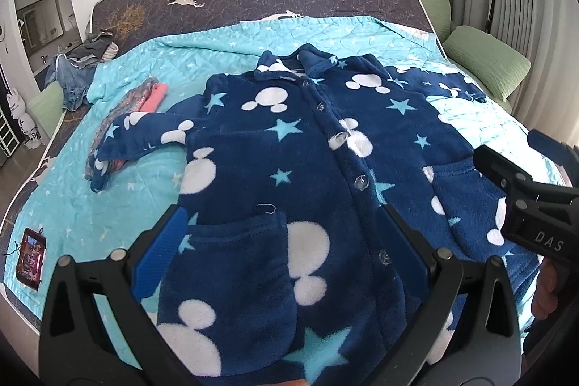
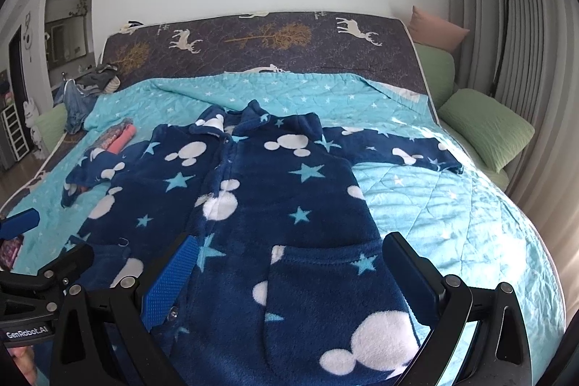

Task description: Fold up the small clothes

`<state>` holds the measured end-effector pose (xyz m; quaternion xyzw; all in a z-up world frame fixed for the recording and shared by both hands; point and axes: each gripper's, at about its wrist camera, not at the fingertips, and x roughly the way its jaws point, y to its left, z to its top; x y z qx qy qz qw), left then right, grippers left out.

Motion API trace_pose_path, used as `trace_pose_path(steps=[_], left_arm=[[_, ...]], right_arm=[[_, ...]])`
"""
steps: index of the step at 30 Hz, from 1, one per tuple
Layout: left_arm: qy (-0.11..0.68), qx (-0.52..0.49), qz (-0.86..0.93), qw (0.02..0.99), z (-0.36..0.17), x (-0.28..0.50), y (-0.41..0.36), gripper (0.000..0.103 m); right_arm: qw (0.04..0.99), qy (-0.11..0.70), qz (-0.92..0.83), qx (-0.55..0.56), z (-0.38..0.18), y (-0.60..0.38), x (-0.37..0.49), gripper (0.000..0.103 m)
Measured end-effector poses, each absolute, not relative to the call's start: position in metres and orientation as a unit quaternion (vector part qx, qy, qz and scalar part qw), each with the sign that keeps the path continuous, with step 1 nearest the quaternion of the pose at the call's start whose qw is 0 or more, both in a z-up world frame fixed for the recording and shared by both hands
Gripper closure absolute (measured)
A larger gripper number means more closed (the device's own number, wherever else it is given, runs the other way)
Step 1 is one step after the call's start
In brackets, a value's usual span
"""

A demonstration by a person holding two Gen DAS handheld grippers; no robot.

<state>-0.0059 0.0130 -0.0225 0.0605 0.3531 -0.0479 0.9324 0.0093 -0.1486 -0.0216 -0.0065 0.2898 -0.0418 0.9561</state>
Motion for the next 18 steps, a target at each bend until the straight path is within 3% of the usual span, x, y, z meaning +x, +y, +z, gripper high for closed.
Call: trace_pose_path(steps=[18], left_arm=[[0.346,0.042,-0.075,0.934,-0.0187,-0.0070,0.0164,0.000]], right_arm=[[0.957,0.288,-0.033,-0.002,-0.0177,-0.1459,0.0151,0.000]])
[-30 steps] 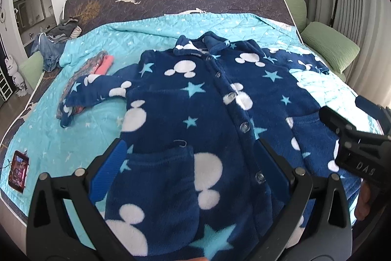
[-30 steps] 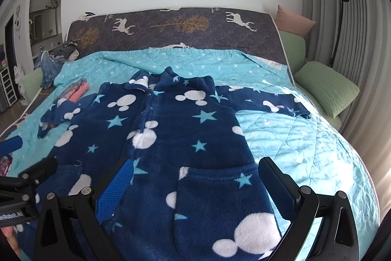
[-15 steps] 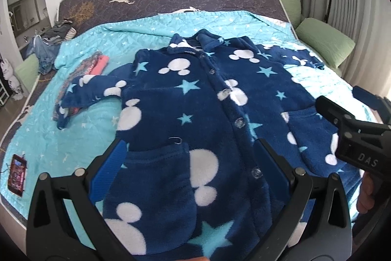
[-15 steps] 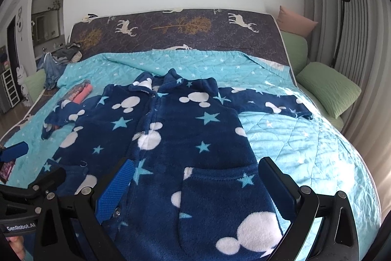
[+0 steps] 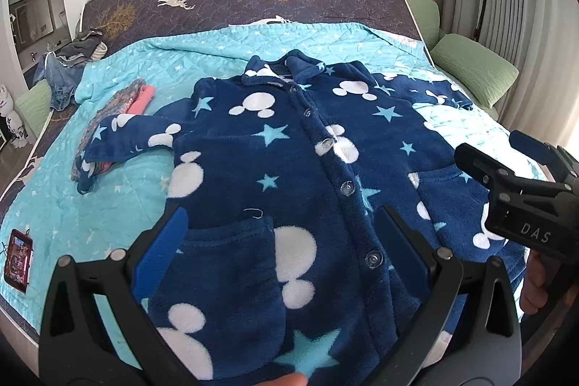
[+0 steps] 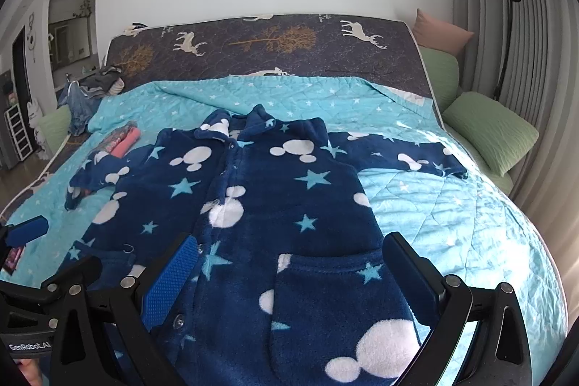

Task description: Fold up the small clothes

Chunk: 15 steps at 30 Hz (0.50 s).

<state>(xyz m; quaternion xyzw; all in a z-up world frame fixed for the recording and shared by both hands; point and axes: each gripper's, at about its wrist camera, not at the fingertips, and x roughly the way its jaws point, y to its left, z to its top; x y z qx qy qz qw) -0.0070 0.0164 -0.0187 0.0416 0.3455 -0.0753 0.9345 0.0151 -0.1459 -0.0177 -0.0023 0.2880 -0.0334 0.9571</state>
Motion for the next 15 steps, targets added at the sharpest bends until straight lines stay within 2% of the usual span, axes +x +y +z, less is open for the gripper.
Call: trace_pose_path(steps=[15], left_arm=[[0.343,0.048,-0.078,0.935,-0.0178,-0.0079,0.0126,0.000]], right_arm=[[0.957,0.290,-0.024,0.005,-0.0197,-0.1447,0.0153,0.000]])
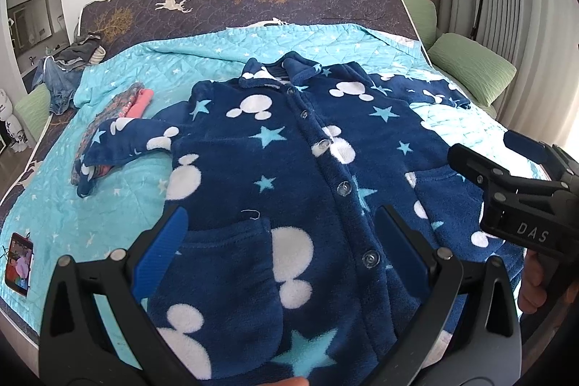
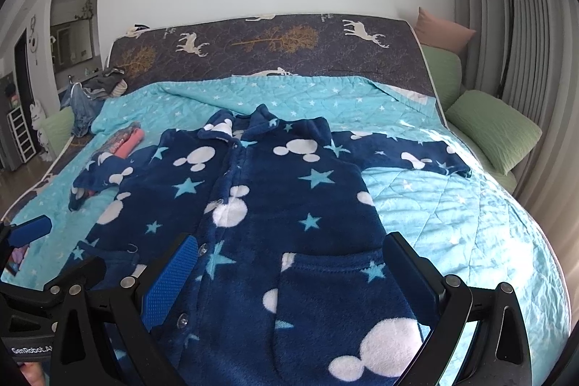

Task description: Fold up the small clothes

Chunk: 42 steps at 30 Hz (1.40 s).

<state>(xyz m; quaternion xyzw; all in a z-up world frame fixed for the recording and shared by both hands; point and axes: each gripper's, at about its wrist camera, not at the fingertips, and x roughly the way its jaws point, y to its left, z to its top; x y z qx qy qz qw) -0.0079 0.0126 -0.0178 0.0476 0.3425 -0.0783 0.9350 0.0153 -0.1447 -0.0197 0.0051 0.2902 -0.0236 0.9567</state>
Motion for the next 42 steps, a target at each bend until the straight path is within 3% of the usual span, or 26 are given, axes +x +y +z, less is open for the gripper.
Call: trace_pose_path(steps=[33,42], left_arm=[[0.339,-0.003,-0.057,0.939,-0.017,0.002,0.057,0.000],[0.386,-0.183,-0.024,0.904,-0.040,0.052,0.180,0.000]], right_arm=[[0.957,0.288,0.016,-0.032,-0.003,-0.108,0.033,0.000],[0.951,0.303,0.036,-0.052,0.002,-0.072,0.071,0.000]])
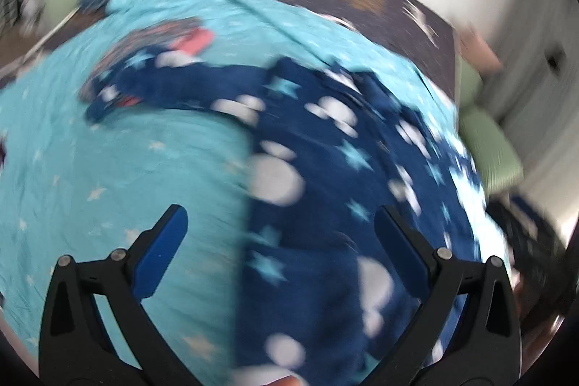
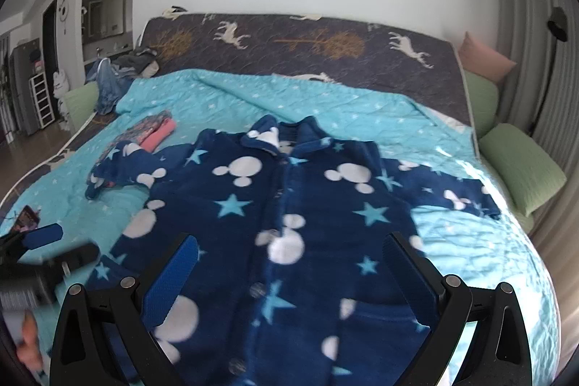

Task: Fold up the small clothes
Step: 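Grasp the sleeve nearest the left gripper and fold it across the body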

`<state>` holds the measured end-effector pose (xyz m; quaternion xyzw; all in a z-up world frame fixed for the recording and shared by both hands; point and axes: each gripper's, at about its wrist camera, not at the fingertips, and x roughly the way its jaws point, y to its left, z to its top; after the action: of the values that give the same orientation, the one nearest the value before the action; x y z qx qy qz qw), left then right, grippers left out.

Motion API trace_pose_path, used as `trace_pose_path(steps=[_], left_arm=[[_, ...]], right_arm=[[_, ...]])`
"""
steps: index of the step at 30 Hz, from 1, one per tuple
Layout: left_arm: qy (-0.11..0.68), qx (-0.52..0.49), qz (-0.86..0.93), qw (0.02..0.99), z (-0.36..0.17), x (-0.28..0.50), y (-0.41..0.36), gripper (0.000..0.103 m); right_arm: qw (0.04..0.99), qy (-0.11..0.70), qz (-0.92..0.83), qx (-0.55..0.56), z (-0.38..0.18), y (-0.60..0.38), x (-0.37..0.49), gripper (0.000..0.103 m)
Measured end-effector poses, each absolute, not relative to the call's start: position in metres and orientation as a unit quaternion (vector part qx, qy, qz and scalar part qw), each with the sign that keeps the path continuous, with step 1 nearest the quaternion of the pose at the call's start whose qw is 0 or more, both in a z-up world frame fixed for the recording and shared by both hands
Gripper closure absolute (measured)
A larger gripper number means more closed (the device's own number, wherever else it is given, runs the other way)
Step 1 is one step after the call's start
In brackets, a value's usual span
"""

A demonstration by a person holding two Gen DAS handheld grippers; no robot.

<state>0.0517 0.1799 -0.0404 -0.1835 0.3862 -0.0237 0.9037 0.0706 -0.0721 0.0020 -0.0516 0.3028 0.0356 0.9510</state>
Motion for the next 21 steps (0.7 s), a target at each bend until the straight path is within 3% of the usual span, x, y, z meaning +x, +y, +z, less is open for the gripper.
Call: trace_pose_path(steps=[4,8,17,20,21], left_arm=[[0.417,-0.256,0.031,0.872,-0.074,0.090,0.255,0.001],[0.424,-0.401,0.020,0.812,-0.122,0.136,0.328,0.002],[0.385,-0.610,0.078,0.688,-0.212,0.192,0.414,0.017],[0.365,-0.636,0.088,0.675,-0.218,0.198,0.419,0.041],[0.357,-0.640,0.082,0.675,-0.217,0.199,0.419,0.069]], right_arm=[[0.942,0.327,0.053,-0.044,-0.009,-0.056,0.090,0.000],[0.932,0.355,0.067,-0.039,-0.024,-0.046,0.106,0.000],[0.923,0.379,0.049,-0.051,-0.039,-0.043,0.132,0.000],[0.920,0.388,0.037,-0.051,-0.046,-0.047,0.141,0.000],[0.918,0.392,0.036,-0.050,-0.047,-0.048,0.143,0.000]])
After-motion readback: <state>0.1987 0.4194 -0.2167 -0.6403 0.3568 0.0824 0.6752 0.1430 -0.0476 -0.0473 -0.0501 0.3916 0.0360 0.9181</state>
